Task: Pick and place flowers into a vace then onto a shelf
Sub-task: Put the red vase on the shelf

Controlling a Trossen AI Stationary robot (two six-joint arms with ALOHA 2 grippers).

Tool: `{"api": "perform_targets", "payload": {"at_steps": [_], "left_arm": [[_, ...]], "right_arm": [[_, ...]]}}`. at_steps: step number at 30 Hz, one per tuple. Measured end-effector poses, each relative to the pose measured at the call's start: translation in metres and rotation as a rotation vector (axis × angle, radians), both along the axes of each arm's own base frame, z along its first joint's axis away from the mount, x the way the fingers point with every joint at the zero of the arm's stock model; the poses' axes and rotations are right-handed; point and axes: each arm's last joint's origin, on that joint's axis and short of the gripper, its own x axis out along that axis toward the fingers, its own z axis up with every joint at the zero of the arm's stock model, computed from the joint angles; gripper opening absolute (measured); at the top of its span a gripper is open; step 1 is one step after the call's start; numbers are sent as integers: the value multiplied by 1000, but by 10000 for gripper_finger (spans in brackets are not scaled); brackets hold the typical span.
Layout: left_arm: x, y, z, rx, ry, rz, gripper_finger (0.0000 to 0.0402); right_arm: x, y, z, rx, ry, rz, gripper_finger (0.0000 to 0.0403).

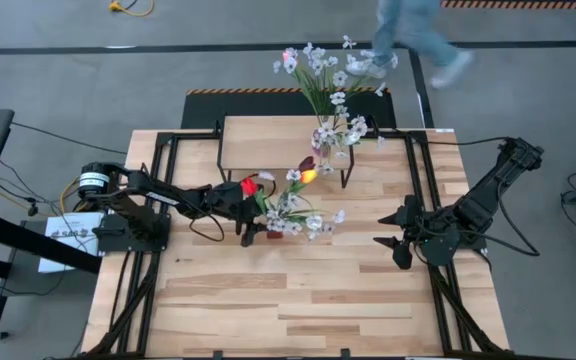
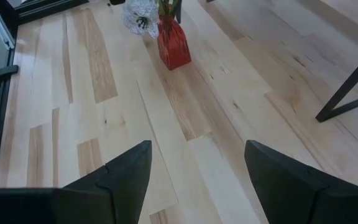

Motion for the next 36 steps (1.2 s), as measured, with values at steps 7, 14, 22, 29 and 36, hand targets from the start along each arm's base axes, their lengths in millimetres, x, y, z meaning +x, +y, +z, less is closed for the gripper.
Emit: {"api": "perform_targets", "payload": {"at_steps": [7,14,22,29,36], "left_arm": [[-1,0,2,0,3,-2,149],[-5,0,11,12,-12,7,148],[-17,-7,41,52,-84,60,152],[-42,-10,72,74,-118,124,146],[-73,-7,106,129,-220,308,153]], "right_arm": [[0,0,0,-1,0,0,250],[0,0,0,0,0,0,250],[0,0,0,-1,-1,0,250],[0,0,0,-3,-1,0,250],[0,0,0,-16,0,9,250]]}}
